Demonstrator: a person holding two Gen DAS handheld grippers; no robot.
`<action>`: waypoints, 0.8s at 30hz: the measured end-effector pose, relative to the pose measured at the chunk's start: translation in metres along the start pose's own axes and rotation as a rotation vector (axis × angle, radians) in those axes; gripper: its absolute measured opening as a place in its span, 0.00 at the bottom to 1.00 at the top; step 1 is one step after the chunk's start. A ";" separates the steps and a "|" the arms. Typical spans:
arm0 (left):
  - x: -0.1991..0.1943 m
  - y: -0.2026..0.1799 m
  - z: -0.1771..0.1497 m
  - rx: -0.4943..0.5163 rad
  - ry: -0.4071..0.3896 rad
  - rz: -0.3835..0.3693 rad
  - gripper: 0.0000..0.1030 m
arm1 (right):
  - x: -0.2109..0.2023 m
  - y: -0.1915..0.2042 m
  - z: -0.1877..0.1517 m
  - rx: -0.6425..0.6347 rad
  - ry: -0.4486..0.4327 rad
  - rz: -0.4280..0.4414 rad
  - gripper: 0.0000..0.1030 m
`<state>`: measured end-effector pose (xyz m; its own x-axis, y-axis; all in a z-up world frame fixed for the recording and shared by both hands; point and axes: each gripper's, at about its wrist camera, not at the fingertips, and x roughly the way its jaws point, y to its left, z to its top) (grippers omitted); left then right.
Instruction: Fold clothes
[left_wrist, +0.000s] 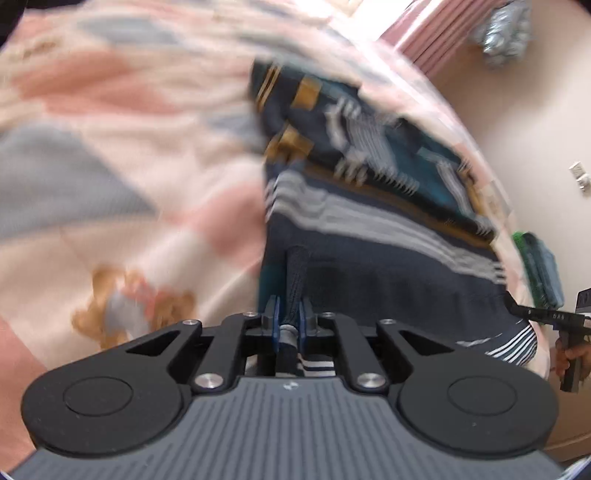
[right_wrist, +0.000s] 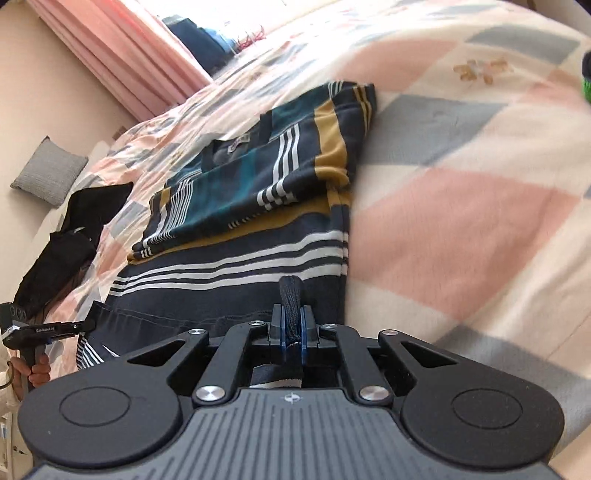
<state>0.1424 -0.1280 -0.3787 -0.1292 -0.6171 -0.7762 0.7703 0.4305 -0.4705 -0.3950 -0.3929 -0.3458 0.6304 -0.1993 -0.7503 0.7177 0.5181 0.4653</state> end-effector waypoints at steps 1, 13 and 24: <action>-0.002 -0.002 0.001 0.009 0.000 0.008 0.08 | 0.008 0.000 -0.004 -0.009 0.041 -0.034 0.06; -0.026 -0.060 0.012 0.282 -0.079 0.064 0.15 | -0.015 0.061 -0.008 -0.219 -0.109 -0.274 0.33; -0.002 -0.062 -0.006 0.535 0.020 0.235 0.12 | 0.024 0.054 -0.039 -0.386 -0.002 -0.353 0.34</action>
<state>0.0915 -0.1491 -0.3505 0.0757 -0.5300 -0.8446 0.9873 0.1584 -0.0109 -0.3532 -0.3375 -0.3568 0.3705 -0.4185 -0.8293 0.7254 0.6879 -0.0231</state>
